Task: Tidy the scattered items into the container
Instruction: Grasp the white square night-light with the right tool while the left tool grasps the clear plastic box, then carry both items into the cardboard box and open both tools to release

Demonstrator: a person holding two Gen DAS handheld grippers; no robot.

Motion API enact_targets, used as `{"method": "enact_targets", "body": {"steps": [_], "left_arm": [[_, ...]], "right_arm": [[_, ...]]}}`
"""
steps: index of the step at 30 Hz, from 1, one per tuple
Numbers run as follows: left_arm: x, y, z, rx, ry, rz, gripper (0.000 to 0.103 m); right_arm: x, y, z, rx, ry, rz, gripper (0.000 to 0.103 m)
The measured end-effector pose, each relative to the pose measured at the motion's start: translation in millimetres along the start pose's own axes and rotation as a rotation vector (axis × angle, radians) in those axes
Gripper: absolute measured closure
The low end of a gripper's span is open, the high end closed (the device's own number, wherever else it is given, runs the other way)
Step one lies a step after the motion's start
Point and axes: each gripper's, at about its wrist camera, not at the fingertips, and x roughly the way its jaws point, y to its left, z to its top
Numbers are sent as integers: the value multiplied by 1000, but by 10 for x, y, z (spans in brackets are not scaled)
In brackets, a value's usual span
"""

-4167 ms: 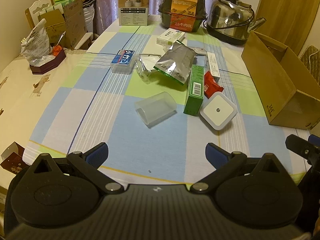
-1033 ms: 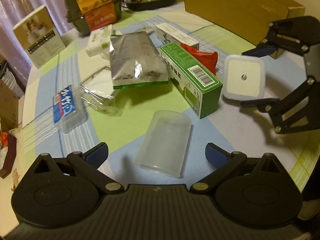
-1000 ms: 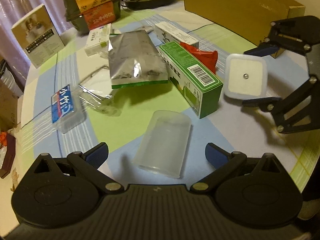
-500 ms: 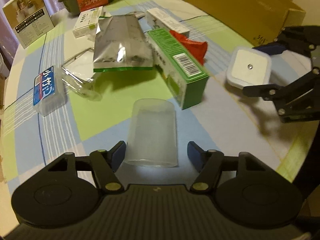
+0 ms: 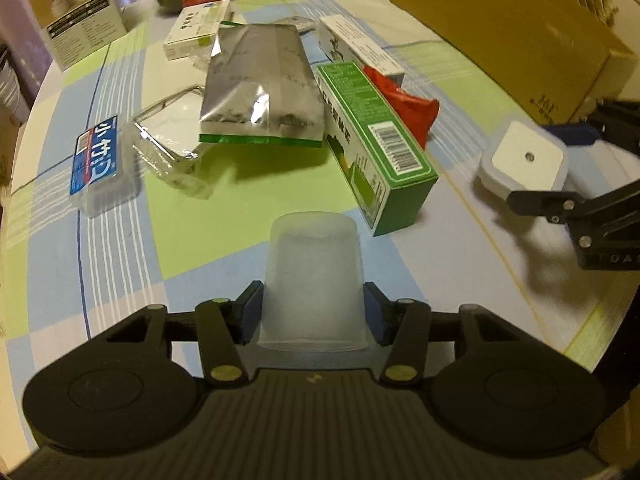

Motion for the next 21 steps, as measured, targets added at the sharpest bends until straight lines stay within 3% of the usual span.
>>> {"method": "enact_targets", "body": {"steps": [21], "left_arm": [[-799, -327, -9, -41, -118, 10, 56]], "right_arm": [[-655, -14, 77, 6, -96, -62, 35]]}}
